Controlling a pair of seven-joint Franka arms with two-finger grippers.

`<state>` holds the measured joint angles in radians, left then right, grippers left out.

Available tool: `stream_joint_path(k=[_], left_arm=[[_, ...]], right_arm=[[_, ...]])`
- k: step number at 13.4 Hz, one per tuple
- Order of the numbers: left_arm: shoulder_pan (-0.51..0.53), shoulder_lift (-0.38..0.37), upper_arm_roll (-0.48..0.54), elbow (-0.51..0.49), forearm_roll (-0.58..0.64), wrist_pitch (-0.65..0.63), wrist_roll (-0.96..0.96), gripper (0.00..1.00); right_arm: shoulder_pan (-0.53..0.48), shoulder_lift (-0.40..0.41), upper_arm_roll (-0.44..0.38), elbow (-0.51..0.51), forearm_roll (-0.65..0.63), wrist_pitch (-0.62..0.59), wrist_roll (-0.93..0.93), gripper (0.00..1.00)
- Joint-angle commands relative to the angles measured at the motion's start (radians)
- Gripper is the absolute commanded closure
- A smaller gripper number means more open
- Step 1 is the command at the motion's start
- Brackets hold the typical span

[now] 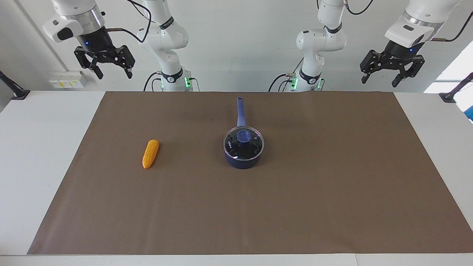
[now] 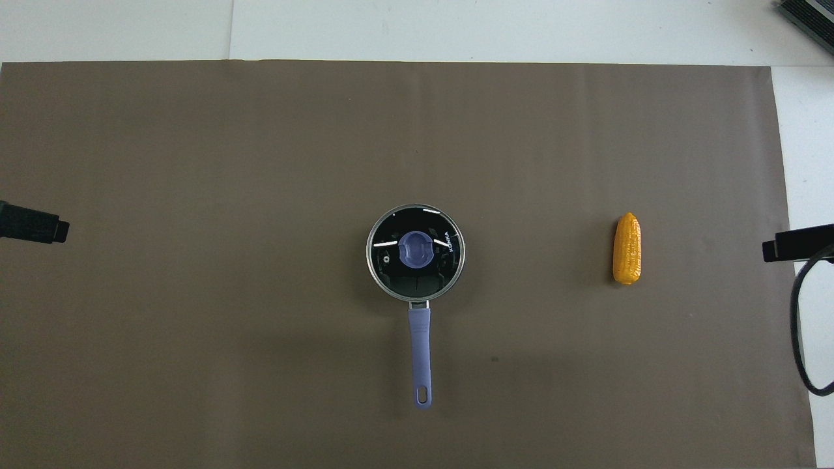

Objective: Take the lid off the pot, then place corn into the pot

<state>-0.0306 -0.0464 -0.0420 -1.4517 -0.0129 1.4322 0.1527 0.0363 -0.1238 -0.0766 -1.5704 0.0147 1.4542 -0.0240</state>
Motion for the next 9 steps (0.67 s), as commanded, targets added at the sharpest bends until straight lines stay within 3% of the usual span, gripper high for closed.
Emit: stream_joint_path(k=[1,9], left_arm=[[0.018,-0.016,-0.009,-0.009,0.010,-0.009,0.005,0.00],[0.018,-0.018,-0.009,-0.009,0.010,-0.018,0.005,0.00]], right_arm=[[-0.001,-0.010,0.000,-0.010,0.010,-0.008,0.010,0.00],[-0.003,-0.010,0.000,-0.010,0.010,-0.008,0.010,0.00]])
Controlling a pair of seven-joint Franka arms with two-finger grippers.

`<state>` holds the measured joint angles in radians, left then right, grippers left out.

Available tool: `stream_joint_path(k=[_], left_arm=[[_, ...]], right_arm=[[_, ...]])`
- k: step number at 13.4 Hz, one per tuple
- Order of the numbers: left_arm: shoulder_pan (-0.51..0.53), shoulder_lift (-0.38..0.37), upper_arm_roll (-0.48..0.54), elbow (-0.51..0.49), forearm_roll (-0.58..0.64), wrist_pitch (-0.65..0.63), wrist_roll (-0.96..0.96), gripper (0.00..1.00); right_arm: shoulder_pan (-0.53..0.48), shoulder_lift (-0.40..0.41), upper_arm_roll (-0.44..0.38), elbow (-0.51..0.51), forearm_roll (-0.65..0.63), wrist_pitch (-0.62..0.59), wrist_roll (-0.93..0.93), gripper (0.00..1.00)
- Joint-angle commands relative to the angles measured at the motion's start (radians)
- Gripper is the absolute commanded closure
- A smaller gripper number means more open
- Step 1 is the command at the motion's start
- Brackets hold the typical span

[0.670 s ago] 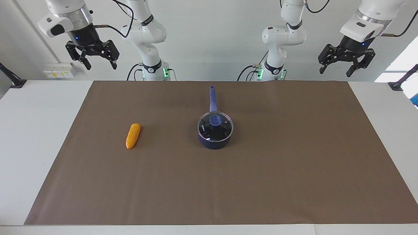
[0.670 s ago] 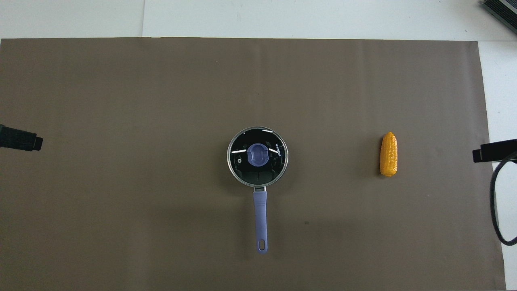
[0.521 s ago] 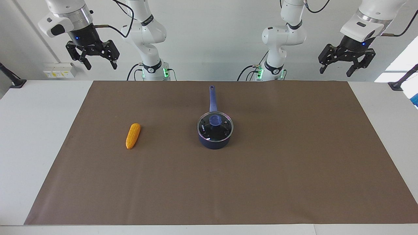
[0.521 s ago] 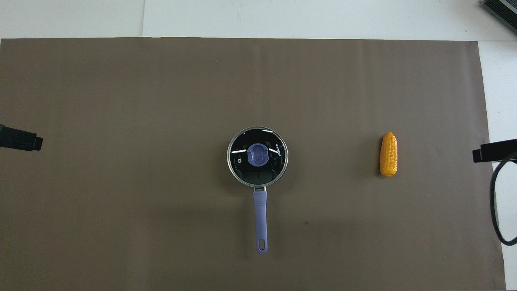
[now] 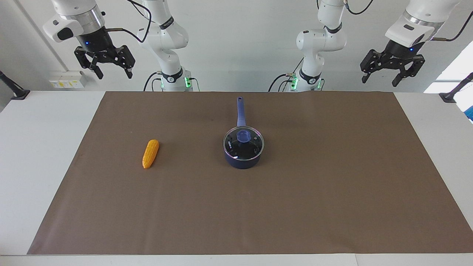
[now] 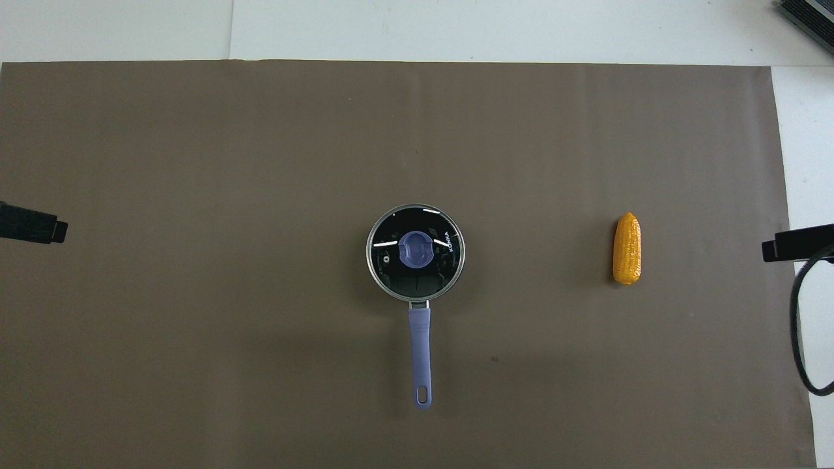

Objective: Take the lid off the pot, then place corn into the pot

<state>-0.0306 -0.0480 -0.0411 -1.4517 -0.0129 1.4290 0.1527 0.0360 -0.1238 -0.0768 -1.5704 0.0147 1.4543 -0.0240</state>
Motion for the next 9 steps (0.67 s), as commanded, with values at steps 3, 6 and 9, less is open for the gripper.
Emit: stream_joint_path(k=[3,6,9], left_arm=[[0.021,-0.016,-0.008,-0.009,0.010,-0.012,0.007,0.00],[0.021,-0.016,-0.008,-0.009,0.010,-0.015,0.007,0.00],[0.009,-0.016,-0.013,-0.009,0.010,-0.019,0.002,0.00]], right_arm=[[-0.002,-0.010,0.000,-0.010,0.010,-0.008,0.010,0.00],[-0.002,-0.010,0.000,-0.010,0.010,-0.008,0.010,0.00],[-0.002,-0.010,0.000,-0.010,0.010,-0.008,0.010,0.00]])
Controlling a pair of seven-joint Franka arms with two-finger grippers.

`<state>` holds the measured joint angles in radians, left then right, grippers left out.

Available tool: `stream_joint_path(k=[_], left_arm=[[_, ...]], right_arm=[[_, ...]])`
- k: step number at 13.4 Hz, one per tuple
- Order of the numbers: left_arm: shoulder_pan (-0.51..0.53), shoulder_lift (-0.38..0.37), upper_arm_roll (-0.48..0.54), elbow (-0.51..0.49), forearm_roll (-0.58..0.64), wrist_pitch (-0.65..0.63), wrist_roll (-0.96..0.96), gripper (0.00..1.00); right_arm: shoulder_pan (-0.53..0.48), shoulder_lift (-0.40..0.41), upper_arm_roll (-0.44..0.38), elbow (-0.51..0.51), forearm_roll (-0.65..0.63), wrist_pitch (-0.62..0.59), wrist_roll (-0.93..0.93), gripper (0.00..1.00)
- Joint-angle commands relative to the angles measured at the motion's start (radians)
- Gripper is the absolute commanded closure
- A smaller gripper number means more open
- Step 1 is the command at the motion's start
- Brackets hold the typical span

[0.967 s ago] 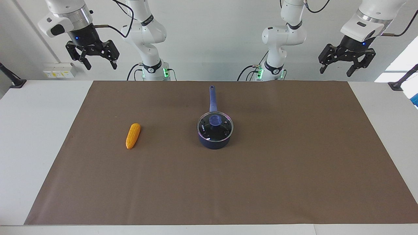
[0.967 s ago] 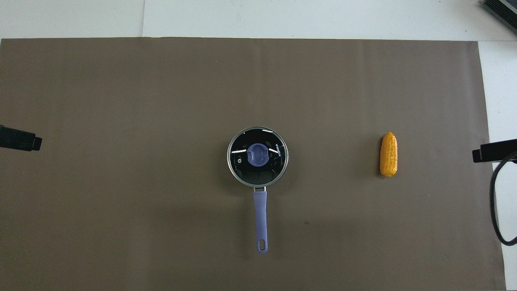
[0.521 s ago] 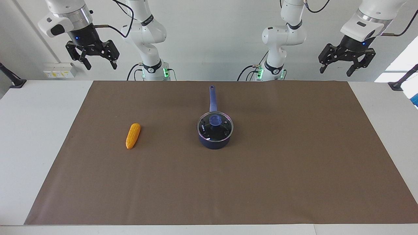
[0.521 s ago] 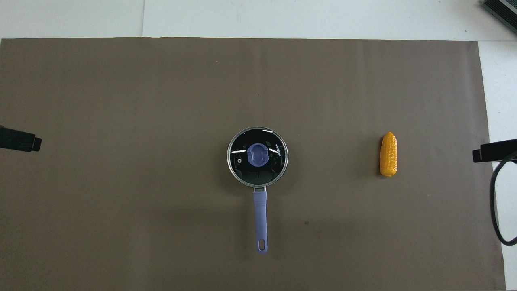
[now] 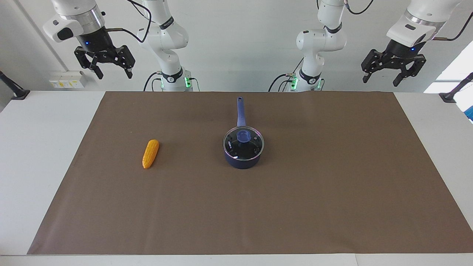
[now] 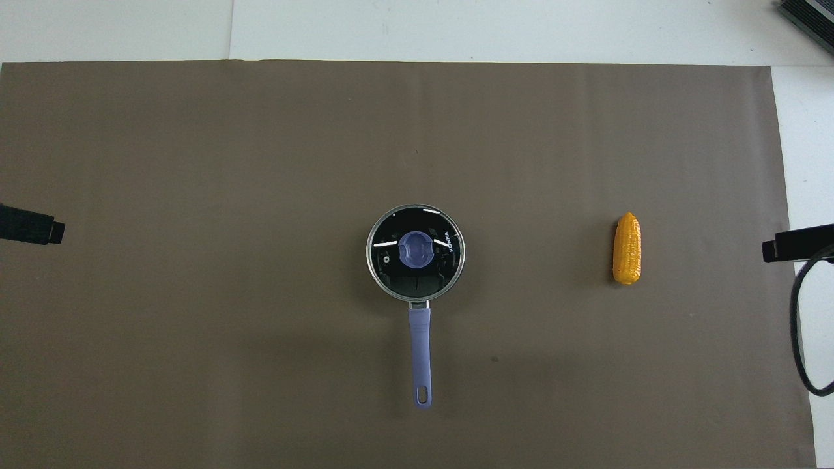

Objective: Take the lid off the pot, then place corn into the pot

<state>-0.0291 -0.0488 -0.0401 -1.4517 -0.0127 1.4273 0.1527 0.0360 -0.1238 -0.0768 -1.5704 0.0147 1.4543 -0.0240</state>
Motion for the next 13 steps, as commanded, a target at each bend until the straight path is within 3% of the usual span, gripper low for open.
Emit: stream_joint_path(k=[1,13], left_arm=[[0.006,-0.016,-0.017,-0.009,0.008,-0.015,0.001,0.00],[-0.048,-0.013,-0.018,-0.015,0.002,0.084,0.001,0.00]], right_arm=[[-0.002,-0.010,0.000,-0.010,0.010,-0.008,0.010,0.00],[-0.002,-0.010,0.000,-0.010,0.010,-0.008,0.010,0.00]])
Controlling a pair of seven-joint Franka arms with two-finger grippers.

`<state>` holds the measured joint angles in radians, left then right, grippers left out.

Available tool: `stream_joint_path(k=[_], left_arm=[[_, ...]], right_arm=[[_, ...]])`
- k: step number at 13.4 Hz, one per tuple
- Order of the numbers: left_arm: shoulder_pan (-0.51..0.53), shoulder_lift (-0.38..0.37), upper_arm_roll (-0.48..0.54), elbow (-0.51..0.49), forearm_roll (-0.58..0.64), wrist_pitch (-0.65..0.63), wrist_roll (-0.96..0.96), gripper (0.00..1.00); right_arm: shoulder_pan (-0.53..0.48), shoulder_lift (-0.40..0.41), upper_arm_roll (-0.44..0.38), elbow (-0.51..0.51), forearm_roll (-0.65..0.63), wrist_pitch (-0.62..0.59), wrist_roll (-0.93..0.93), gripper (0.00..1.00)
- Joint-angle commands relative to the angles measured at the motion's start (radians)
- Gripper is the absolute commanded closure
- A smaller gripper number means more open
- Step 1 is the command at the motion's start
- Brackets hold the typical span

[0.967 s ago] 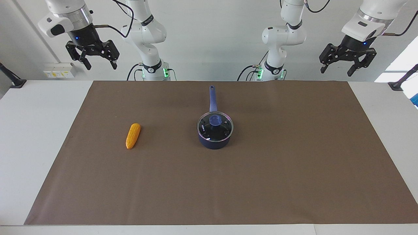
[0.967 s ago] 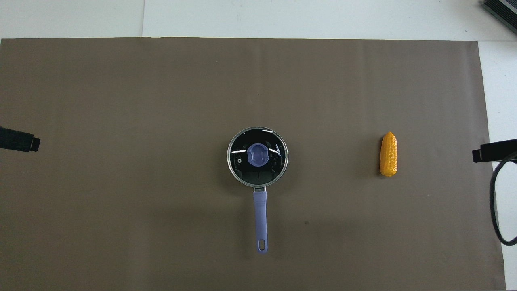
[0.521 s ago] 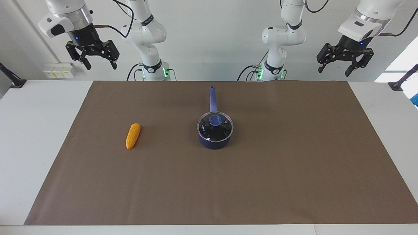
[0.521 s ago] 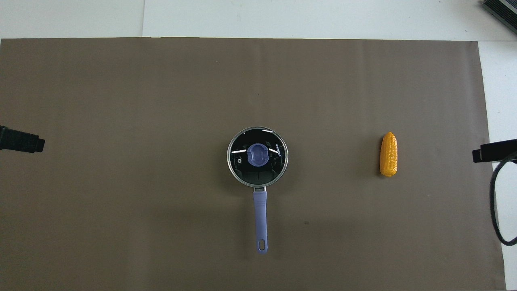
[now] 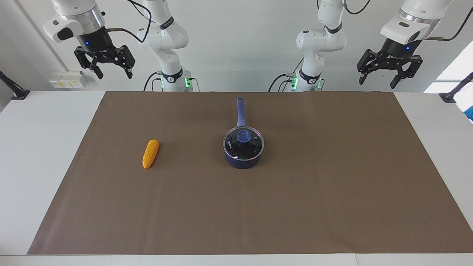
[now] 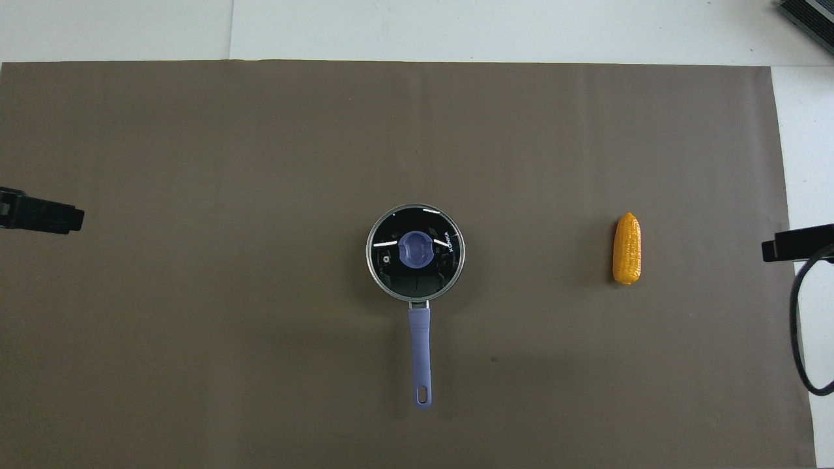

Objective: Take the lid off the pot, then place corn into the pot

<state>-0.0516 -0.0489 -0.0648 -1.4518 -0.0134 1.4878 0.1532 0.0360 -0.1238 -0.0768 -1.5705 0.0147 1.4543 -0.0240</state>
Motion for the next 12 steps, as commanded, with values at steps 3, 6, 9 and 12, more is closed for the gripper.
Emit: stream_joint_path(k=[3,6,9,12], left_arm=[[-0.083,0.007,0.005,-0.021,0.003,0.072,-0.073,0.00],[-0.148,0.026,0.006,-0.050,0.003,0.144,-0.144,0.00],[-0.226,0.063,0.006,-0.053,0.010,0.187,-0.243,0.00],[-0.319,0.102,0.006,-0.056,0.012,0.224,-0.358,0.00]], right_arm=[[-0.002,-0.010,0.000,-0.009,0.010,-0.008,0.010,0.00],[-0.002,-0.010,0.000,-0.009,0.010,-0.008,0.010,0.00],[-0.002,-0.010,0.000,-0.009,0.010,-0.008,0.010,0.00],[-0.002,-0.010,0.000,-0.009,0.010,-0.008,0.010,0.00]])
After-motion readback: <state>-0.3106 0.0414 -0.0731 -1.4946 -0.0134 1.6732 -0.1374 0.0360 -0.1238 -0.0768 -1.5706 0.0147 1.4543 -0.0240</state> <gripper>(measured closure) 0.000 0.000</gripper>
